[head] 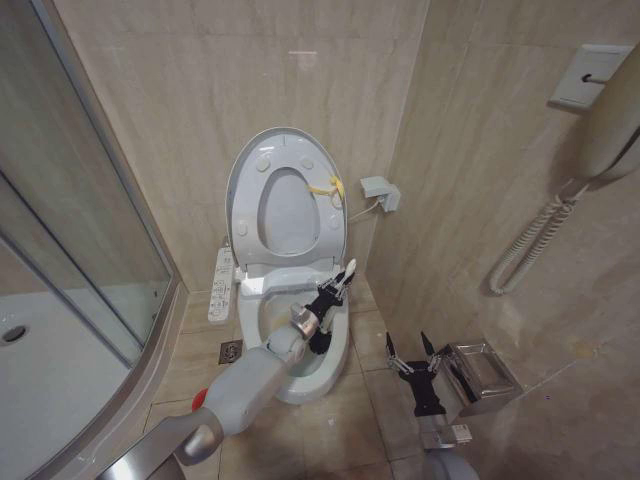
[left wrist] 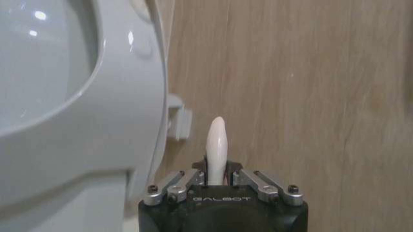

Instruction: Open the toilet lid, clean the toilet bowl with a toilet brush, close the toilet lid, and flush.

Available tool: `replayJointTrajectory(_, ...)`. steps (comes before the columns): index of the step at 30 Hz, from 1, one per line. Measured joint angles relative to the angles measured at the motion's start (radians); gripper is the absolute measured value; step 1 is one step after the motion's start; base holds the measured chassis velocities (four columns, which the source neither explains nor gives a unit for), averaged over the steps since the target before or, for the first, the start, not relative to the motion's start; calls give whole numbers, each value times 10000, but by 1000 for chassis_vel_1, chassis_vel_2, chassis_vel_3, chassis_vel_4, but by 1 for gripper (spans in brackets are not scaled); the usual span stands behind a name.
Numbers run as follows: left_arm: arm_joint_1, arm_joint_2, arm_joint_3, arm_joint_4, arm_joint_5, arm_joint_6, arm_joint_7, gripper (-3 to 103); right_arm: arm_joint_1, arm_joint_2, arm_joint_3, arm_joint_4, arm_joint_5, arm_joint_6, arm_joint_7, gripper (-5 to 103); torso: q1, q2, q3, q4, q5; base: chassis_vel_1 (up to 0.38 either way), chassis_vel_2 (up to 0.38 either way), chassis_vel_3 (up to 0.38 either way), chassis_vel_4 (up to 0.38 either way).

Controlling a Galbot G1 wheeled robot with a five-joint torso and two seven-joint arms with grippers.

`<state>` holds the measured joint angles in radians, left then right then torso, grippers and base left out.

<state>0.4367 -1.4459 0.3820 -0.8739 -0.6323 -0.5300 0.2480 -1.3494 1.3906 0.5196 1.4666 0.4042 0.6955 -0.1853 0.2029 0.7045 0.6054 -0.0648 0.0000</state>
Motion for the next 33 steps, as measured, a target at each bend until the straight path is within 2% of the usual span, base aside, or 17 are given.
replayJointTrajectory(5, 427, 213, -92, 323, 243, -126, 123, 19, 57, -143, -16, -129, 1, 0, 0, 100, 0, 0, 0, 15, 0, 0, 0, 0, 0)
replayJointTrajectory(10, 167, 84, -282, -313, 70, -86, 32, 19, 130, -145, -67, -204, 4, -3, 9, 100, 0, 0, 0, 0, 0, 0, 0, 0, 0)
replayJointTrajectory(14, 185, 294, -168, -590, -59, -13, -93, 19, 83, -143, -68, -177, 3, -5, 6, 100, 1, -1, 1, 3, 0, 0, 0, 0, 0)
replayJointTrajectory(16, 457, 716, 37, -1165, -302, 179, -300, 19, 62, -177, -38, -165, 6, -2, 5, 100, 0, -1, 1, 13, -1, 0, 0, 0, 0)
replayJointTrajectory(18, 568, 854, 89, -1401, -380, 255, -380, 19, 61, -185, -29, -164, 19, -1, 5, 100, 1, -1, 1, 13, -1, 0, 0, 0, 0)
replayJointTrajectory(20, 1086, 1540, 164, -2540, -584, 642, -816, 19, 63, -224, -17, -162, 82, 20, 0, 100, 0, 0, 0, 6, -2, 0, 0, 0, 0)
replayJointTrajectory(22, 1195, 1704, 171, -2774, -618, 730, -902, 19, 66, -230, -16, -163, 94, 29, -2, 100, 0, 0, 0, 7, -2, 0, 0, 0, 0)
replayJointTrajectory(24, 1566, 2337, 159, -3617, -770, 984, -1128, 19, 81, -233, -29, -168, 114, 49, -18, 100, 0, 0, 0, 5, -3, 0, 0, 0, 0)
replayJointTrajectory(26, 1684, 2544, 127, -3850, -818, 1051, -1177, 19, 85, -230, -41, -175, 116, 58, -29, 100, 0, 0, 0, 6, -4, 0, 0, 0, 0)
replayJointTrajectory(28, 2132, 3281, -73, -4481, -949, 1174, -1239, 19, 108, -197, -82, -195, 116, 73, -55, 100, 0, 0, -1, 4, -6, 0, 0, 0, 0)
replayJointTrajectory(29, 2132, 3281, -73, -4481, -949, 1174, -1239, 19, 108, -197, -82, -195, 116, 73, -55, 100, 0, 0, -1, 4, -6, 0, 0, 0, 0)
replayJointTrajectory(31, 2565, 3893, -333, -4886, -1021, 1185, -1237, 19, 128, -155, -127, -208, 110, 81, -80, 100, -1, 1, -2, 5, -6, 0, 0, 0, 0)
replayJointTrajectory(32, 3004, 4385, -593, -5216, -1044, 1180, -1228, 19, 161, -112, -173, -220, 99, 88, -119, 100, -2, 4, -5, 4, -3, 0, 0, 0, 0)
replayJointTrajectory(33, 3004, 4385, -593, -5216, -1044, 1180, -1228, 19, 161, -112, -173, -220, 99, 88, -119, 100, -2, 4, -5, 4, -3, 0, 0, 0, 0)
